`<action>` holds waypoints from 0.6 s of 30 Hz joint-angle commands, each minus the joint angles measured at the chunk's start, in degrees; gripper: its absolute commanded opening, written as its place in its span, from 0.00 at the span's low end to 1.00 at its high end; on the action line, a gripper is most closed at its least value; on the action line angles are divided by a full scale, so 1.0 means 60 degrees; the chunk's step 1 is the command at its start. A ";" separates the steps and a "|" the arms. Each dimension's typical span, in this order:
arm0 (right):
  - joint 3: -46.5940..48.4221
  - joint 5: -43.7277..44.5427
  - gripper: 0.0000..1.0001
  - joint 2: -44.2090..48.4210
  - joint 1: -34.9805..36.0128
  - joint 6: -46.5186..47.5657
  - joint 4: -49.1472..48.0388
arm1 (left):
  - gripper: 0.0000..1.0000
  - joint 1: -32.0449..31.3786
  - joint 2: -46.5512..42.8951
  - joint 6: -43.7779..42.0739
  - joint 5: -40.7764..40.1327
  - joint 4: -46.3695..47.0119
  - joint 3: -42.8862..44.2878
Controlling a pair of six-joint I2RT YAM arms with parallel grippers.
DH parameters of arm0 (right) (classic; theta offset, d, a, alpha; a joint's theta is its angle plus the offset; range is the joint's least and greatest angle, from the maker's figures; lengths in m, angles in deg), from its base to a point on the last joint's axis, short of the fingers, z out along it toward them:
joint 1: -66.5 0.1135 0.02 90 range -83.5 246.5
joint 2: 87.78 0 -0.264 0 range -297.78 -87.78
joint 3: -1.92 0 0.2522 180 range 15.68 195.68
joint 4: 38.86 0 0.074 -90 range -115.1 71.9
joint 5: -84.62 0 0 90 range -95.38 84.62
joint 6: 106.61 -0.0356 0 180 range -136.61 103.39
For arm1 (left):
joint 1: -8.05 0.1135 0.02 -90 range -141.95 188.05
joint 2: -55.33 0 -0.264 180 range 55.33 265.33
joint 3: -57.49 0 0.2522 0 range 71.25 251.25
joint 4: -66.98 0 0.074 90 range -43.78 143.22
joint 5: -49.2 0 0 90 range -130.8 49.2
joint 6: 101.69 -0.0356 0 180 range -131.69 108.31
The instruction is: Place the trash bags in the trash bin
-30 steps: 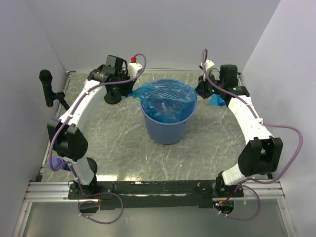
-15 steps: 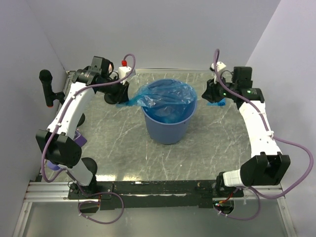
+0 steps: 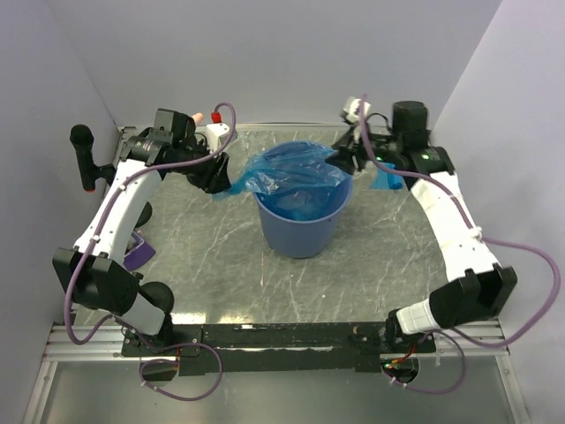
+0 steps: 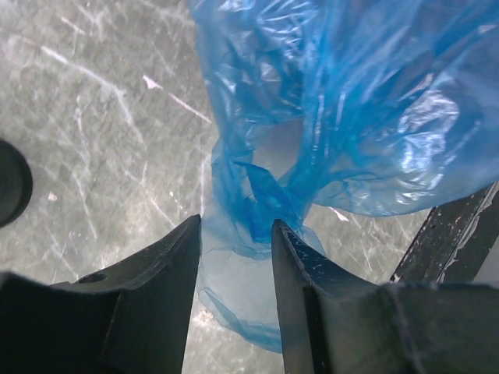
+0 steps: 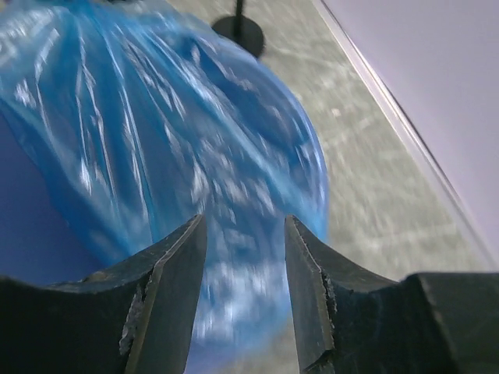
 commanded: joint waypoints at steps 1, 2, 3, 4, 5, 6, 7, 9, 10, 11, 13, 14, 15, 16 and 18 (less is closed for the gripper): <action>0.1116 -0.0128 0.52 -0.1010 0.0737 0.0809 -0.0687 | 0.45 0.0005 -0.0403 0.0036 0.0900 0.0961 -0.0387; 0.1409 -0.0186 0.52 -0.1260 0.0884 0.0970 -0.0570 | 0.45 0.0005 -0.0462 0.0051 0.1105 0.1078 -0.0489; 0.1586 -0.0187 0.53 -0.1465 0.0972 0.1116 -0.0453 | 0.45 0.0005 -0.0549 0.0124 0.1208 0.1253 -0.0650; 0.1762 -0.0085 0.53 -0.1714 0.1089 0.1263 -0.0365 | 0.45 0.0005 -0.0652 0.0183 0.1296 0.1473 -0.0826; 0.1923 0.0032 0.53 -0.1905 0.1206 0.1467 -0.0248 | 0.45 0.0005 -0.0769 0.0154 0.1355 0.1634 -0.0987; 0.2099 0.0047 0.54 -0.2023 0.1265 0.1672 -0.0073 | 0.45 0.0005 -0.0900 0.0197 0.1370 0.1853 -0.1177; 0.2274 0.0076 0.54 -0.2184 0.1353 0.1863 0.0103 | 0.45 0.0019 -0.1003 0.0256 0.1385 0.2088 -0.1338; 0.2568 0.0135 0.54 -0.2433 0.1485 0.2113 0.0513 | 0.46 0.0005 -0.1092 0.0257 0.1429 0.2222 -0.1486; 0.2729 0.0135 0.54 -0.2550 0.1529 0.2244 0.0660 | 0.46 0.0005 -0.1107 0.0271 0.1443 0.2207 -0.1487; 0.2832 0.0164 0.54 -0.2638 0.1573 0.2362 0.0850 | 0.45 0.0005 -0.1092 0.0271 0.1487 0.2207 -0.1472; 0.3066 0.0310 0.53 -0.2858 0.1676 0.2596 0.1187 | 0.45 0.0005 -0.1107 0.0256 0.1488 0.2207 -0.1457; 0.3140 0.0369 0.53 -0.2932 0.1691 0.2699 0.1348 | 0.45 0.0005 -0.1121 0.0271 0.1473 0.2251 -0.1486; 0.3227 0.0355 0.52 -0.3048 0.1720 0.2816 0.1495 | 0.45 0.0005 -0.1165 0.0286 0.1458 0.2309 -0.1516; 0.3286 0.0341 0.51 -0.3122 0.1749 0.2904 0.1641 | 0.45 0.0005 -0.1180 0.0271 0.1444 0.2324 -0.1516; 0.3418 0.0413 0.49 -0.3283 0.1822 0.3167 0.1934 | 0.45 0.0005 -0.1136 0.0242 0.1429 0.2281 -0.1501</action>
